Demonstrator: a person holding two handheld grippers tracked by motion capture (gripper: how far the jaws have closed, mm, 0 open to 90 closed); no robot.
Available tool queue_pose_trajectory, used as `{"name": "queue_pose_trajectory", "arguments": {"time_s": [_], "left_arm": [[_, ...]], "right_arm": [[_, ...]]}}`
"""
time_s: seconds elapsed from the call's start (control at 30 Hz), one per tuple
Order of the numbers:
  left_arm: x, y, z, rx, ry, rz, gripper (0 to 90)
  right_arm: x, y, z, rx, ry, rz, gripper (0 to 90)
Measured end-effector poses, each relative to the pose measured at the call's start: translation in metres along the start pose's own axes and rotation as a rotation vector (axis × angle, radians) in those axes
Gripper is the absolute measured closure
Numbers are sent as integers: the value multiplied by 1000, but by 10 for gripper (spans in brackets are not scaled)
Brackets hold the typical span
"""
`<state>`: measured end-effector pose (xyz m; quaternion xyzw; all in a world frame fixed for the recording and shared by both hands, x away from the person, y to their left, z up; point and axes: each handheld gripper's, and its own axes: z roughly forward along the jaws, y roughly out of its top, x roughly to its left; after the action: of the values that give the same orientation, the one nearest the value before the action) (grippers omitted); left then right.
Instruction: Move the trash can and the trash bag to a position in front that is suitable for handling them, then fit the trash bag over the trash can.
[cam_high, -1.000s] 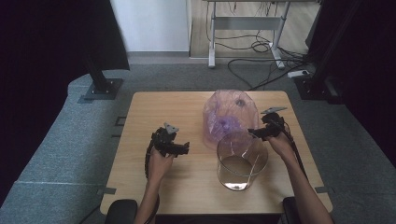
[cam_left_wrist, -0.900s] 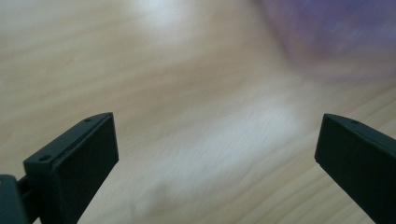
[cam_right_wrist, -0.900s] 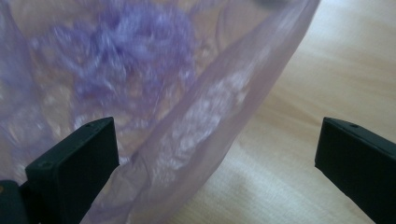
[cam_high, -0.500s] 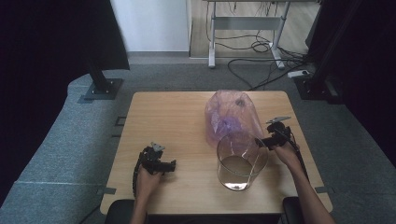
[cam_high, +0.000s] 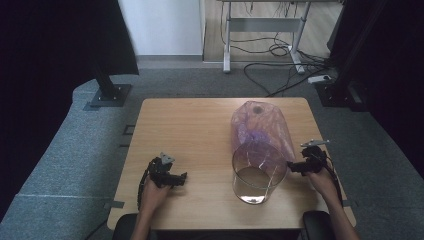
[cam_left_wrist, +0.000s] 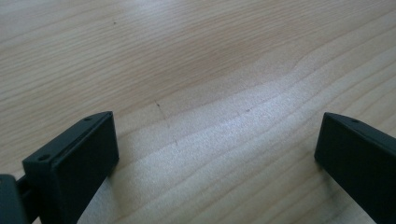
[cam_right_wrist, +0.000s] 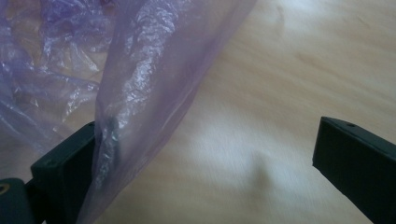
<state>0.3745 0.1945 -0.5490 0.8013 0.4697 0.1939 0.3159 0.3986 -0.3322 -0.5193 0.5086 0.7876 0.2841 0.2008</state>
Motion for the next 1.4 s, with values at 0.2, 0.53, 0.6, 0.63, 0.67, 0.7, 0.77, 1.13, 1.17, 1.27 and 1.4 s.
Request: {"name": "queue_pose_trajectory", "arguments": {"time_s": [0.2,0.53,0.6,0.63,0.67,0.7,0.77,1.13,1.17,1.27,1.4], "left_arm": [[3,4,4,-1,-3,3,0],[3,4,4,-1,-4,3,0],[3,4,4,-1,-4,3,0],[3,4,4,-1,-4,3,0],[3,4,4,-1,-3,3,0],[3,4,4,-1,-3,3,0],[3,4,4,-1,-3,3,0],[2,4,4,-1,2,-2,0],[2,4,4,-1,2,-2,0],[2,4,4,-1,4,-3,0],[2,4,4,-1,4,-3,0]], "right_arm": [[-3,-29,-18,-5,-9,41,11],[4,-73,-48,-1,-39,43,11],[4,-80,-55,5,-44,38,12],[4,-84,-59,6,-51,37,13],[4,-87,-63,6,-54,36,13],[4,-91,-67,7,-53,38,14],[6,-97,-73,7,-46,34,15],[16,-116,-94,-2,-31,11,0],[15,-114,-97,-20,-37,20,0],[13,-106,-109,-78,-40,30,0],[11,-92,-121,-102,-27,19,0]]}}
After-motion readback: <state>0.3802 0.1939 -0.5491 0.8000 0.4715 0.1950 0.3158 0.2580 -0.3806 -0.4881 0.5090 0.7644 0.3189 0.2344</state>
